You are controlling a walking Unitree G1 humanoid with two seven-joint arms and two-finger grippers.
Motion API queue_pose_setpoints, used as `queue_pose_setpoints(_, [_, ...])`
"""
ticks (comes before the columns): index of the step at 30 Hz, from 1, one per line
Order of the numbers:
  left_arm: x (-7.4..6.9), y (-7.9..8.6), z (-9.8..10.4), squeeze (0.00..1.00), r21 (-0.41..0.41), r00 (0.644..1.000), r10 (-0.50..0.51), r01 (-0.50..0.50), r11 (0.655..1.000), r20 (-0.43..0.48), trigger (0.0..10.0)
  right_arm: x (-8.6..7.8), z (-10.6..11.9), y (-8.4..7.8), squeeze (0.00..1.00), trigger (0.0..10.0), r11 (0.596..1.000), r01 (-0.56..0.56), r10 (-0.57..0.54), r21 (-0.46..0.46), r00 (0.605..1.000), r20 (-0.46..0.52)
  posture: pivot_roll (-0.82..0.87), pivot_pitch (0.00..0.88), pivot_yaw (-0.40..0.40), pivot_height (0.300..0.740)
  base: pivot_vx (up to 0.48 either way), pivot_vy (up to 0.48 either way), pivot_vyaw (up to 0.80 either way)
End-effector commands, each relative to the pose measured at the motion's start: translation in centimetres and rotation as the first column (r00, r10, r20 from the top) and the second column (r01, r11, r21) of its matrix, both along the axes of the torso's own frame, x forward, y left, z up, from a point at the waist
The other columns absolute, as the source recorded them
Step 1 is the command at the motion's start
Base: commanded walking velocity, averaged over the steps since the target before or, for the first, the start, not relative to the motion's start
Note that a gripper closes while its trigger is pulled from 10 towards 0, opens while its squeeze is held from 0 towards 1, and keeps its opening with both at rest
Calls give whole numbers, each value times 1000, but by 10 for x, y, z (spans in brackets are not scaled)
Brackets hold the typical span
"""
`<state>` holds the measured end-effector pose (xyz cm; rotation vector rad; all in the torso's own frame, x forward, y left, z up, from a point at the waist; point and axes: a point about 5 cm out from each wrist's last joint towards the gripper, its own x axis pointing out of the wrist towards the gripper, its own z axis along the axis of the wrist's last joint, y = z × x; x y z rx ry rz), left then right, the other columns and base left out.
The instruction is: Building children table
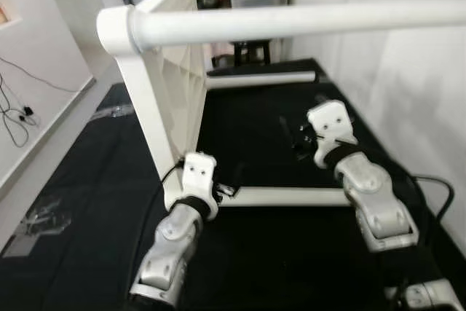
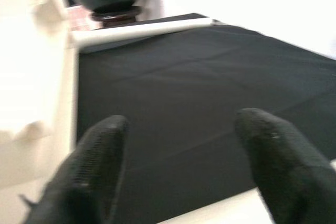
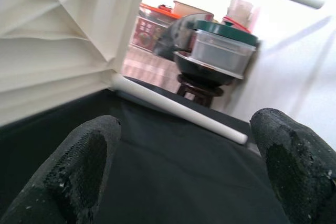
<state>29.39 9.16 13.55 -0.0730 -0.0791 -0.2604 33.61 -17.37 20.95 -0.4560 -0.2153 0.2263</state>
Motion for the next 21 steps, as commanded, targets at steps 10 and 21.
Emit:
queue_pose_setpoints(10, [-5, 15, -11, 0, -122, 998, 35, -42, 992, -54, 0, -11, 22, -13, 0, 10000, 996, 44, -36, -73, 993, 111, -108, 0, 67, 740, 0, 0, 0])
queue_pose_setpoints(21, [-9, 24, -17, 0, -168, 990, 89, -107, 980, -109, 0, -62, 55, -20, 0, 10000, 938, 212, -60, -275, 879, 474, -142, 0, 92, 740, 0, 0, 0])
